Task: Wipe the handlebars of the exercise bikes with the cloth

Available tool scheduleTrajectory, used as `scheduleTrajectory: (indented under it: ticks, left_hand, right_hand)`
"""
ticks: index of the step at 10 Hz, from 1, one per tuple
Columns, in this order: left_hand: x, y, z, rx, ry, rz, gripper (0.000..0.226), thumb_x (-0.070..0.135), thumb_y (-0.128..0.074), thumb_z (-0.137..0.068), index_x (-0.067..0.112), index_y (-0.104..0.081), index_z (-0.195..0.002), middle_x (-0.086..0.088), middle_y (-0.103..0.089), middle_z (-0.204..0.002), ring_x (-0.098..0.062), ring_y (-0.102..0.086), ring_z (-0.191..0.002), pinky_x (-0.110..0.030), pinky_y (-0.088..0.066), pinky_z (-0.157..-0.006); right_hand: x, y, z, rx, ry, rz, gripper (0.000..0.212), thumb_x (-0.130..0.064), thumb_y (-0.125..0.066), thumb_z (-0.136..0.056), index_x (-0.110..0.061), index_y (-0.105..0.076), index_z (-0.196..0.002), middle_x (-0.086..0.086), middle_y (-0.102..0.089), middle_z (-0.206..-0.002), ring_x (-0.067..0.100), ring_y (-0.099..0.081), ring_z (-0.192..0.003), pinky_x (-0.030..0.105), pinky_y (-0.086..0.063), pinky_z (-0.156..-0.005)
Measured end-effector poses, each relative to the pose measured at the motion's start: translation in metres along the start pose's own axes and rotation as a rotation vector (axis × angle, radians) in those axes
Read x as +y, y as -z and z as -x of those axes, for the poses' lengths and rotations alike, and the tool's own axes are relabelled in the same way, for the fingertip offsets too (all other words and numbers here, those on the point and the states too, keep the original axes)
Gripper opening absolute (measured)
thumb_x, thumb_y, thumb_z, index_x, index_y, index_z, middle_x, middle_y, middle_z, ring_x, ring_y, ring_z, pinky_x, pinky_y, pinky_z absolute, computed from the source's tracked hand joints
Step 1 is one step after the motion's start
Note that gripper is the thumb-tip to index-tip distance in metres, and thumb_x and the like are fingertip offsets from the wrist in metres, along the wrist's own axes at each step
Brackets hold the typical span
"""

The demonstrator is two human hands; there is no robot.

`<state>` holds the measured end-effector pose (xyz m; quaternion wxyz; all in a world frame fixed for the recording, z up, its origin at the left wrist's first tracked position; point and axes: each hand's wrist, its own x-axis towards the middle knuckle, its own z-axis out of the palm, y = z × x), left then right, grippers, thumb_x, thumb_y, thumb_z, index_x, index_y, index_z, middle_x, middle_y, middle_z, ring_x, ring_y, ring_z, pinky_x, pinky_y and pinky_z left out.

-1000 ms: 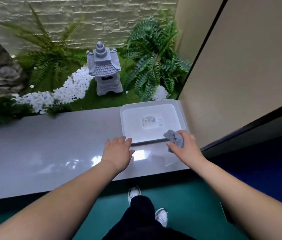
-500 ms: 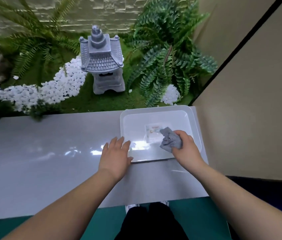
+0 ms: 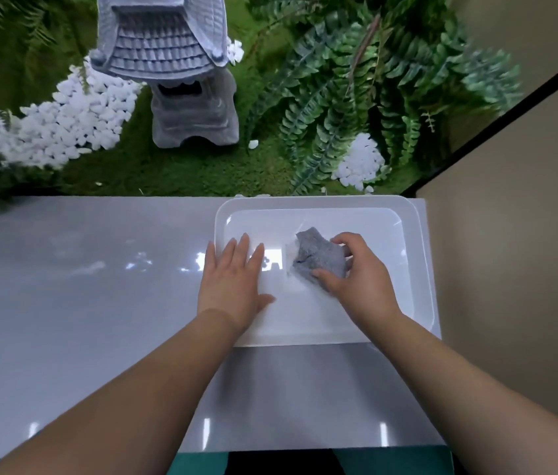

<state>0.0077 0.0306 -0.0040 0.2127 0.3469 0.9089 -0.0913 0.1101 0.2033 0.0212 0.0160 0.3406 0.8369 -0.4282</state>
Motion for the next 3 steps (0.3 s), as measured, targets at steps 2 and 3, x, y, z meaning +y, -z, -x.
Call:
scheduleTrajectory:
  ticks: [2, 3]
  left_hand:
    - [-0.001, -0.003, -0.001, 0.004, -0.002, 0.023, 0.085, 0.065, -0.039, -0.086, 0.027, 0.003, -0.149, -0.002, 0.008, -0.158, -0.023, 0.000, -0.145, -0.049, 0.009, -0.113]
    - [-0.001, 0.000, 0.000, -0.051, -0.009, 0.025, 0.083, 0.064, -0.039, -0.087, 0.028, 0.002, -0.149, -0.001, 0.008, -0.158, -0.023, 0.001, -0.145, -0.050, 0.009, -0.113]
  right_hand:
    - [0.023, -0.018, -0.007, -0.050, 0.078, 0.177, 0.059, -0.031, -0.080, -0.070, -0.027, -0.055, -0.123, -0.002, -0.043, -0.104, 0.015, -0.050, -0.094, 0.024, -0.042, -0.081]
    - [0.029, -0.017, -0.001, -0.044, 0.085, 0.187, 0.069, -0.032, -0.083, -0.067, -0.030, -0.054, -0.129, -0.001, -0.040, -0.103, 0.019, -0.048, -0.095, 0.028, -0.045, -0.085]
